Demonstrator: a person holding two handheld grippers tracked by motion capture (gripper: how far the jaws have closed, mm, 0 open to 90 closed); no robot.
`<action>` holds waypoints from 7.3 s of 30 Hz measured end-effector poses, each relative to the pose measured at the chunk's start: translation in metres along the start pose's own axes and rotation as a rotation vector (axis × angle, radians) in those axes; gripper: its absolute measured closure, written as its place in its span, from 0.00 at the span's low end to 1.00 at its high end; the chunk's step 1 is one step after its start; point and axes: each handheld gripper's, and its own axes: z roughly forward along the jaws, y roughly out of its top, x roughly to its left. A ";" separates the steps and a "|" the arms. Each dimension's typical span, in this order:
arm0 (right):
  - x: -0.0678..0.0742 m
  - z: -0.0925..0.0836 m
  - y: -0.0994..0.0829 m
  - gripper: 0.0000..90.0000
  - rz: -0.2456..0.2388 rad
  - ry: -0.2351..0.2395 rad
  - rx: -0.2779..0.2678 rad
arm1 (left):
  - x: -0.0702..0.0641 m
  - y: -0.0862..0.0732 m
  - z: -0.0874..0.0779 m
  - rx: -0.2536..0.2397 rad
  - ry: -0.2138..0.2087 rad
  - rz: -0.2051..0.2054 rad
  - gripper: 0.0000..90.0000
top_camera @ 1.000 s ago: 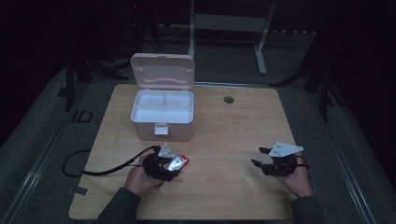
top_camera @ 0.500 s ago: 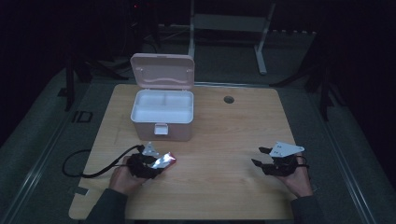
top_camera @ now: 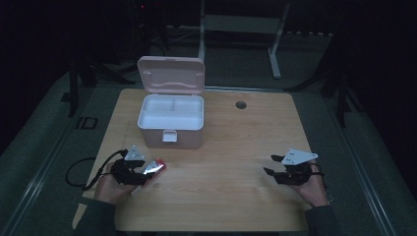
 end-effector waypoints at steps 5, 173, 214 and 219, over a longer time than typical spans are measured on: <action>0.000 0.001 0.010 0.49 -0.016 0.001 -0.004 | 0.008 0.015 -0.016 -0.036 0.005 0.015 0.48; 0.021 0.122 0.262 0.75 -0.538 0.353 0.598 | 0.001 0.070 -0.040 -0.110 -0.036 0.011 0.45; 0.032 0.167 0.267 0.99 -0.567 0.423 0.808 | -0.013 0.069 -0.022 -0.075 -0.091 0.052 0.46; 0.031 0.167 0.267 0.99 -0.569 0.426 0.809 | -0.013 0.070 -0.020 -0.075 -0.095 0.055 0.46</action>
